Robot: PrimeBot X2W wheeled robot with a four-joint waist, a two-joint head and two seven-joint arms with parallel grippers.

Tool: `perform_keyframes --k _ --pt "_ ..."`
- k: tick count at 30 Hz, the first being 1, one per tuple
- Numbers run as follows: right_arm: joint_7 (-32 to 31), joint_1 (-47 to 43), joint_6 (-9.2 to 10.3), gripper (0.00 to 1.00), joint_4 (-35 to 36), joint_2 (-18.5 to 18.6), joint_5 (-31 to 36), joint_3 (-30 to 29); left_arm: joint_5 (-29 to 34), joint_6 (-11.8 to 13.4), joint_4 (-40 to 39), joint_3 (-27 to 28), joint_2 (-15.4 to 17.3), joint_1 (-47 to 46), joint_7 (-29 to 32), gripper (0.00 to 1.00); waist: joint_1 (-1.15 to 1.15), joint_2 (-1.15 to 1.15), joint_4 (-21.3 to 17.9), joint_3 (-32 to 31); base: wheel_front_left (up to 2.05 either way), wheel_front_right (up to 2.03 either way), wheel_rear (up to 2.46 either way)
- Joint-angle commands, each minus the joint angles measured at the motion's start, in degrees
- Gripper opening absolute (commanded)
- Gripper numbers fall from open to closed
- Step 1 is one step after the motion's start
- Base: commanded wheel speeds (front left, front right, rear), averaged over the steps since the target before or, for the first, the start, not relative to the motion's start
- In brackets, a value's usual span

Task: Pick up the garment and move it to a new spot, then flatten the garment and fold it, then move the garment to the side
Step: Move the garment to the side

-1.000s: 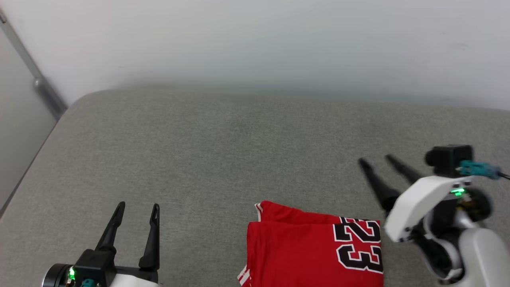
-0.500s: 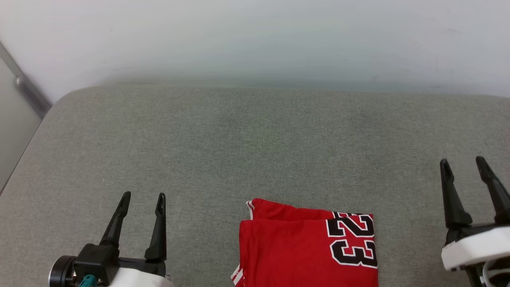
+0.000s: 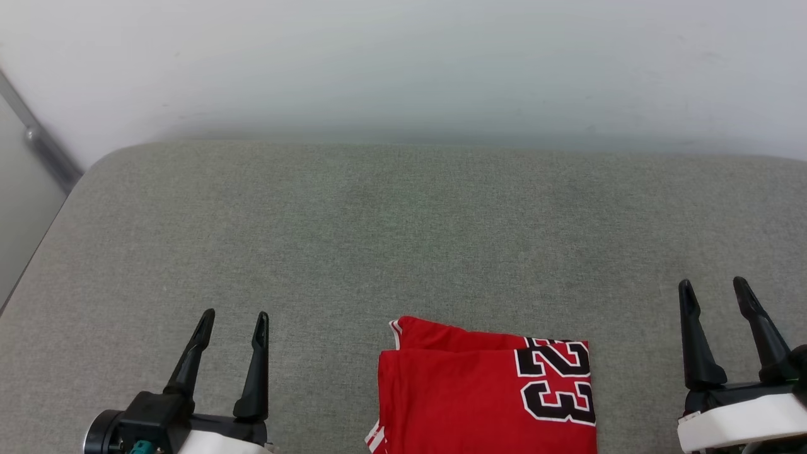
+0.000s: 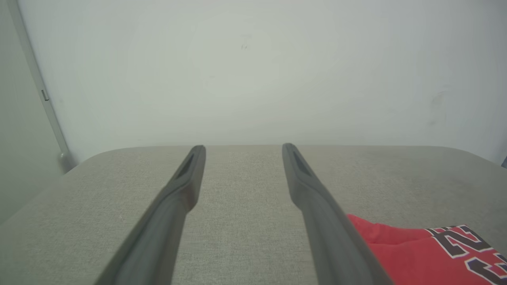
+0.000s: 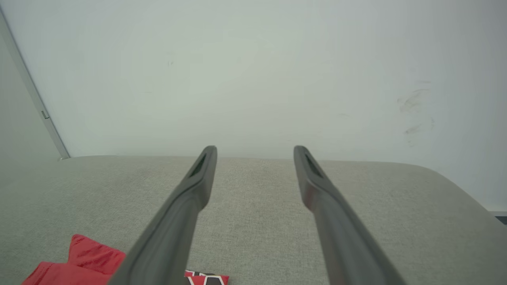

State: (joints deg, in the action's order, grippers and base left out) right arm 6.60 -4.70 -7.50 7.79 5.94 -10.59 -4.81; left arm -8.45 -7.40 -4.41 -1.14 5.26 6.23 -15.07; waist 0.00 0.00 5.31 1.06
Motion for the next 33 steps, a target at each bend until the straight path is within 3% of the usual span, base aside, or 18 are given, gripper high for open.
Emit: perform_keyframes --k 1,12,15,18,24,29,33 --pt "0.03 0.11 0.02 1.00 0.02 -0.20 0.26 0.07 -0.49 -0.03 -0.13 0.31 0.09 -0.07 -0.13 1.00 0.00 0.00 0.07 -0.02 0.00 0.00 0.00" --pt "-0.10 -0.04 0.02 1.00 -0.43 -0.39 0.15 0.02 -1.64 -0.04 -0.07 -0.35 0.48 -0.18 -0.13 1.00 0.00 0.00 0.50 0.01 0.00 0.00 0.00" --pt "-3.87 0.16 0.02 1.00 -0.27 1.27 -0.45 1.49 -1.12 -0.04 0.10 -0.57 0.65 -0.17 -0.13 1.00 0.00 0.00 0.65 0.46 0.00 0.00 0.00" --pt "-10.97 0.92 0.02 1.00 -0.14 3.68 -1.90 3.74 -0.77 -0.04 0.28 -1.10 0.87 -0.70 -0.13 1.00 0.00 0.00 0.95 1.14 0.00 0.00 0.00" --pt "-31.32 0.03 0.02 1.00 1.54 8.18 -7.87 7.70 -0.74 -0.04 0.76 -1.53 0.72 -1.68 -0.13 1.00 0.00 0.00 2.37 2.76 0.00 0.00 0.00" --pt "-45.45 -1.48 0.02 1.00 2.87 6.46 -9.96 6.03 -0.55 -0.04 1.10 -1.93 0.36 -2.28 -0.13 1.00 0.00 0.00 4.05 4.29 0.00 0.00 0.00" --pt "-51.92 -1.67 0.01 1.00 2.68 4.01 -9.30 4.99 -0.39 -0.04 1.29 -2.50 0.18 -3.00 -0.13 1.00 0.00 0.00 5.56 5.54 0.00 0.00 0.00"
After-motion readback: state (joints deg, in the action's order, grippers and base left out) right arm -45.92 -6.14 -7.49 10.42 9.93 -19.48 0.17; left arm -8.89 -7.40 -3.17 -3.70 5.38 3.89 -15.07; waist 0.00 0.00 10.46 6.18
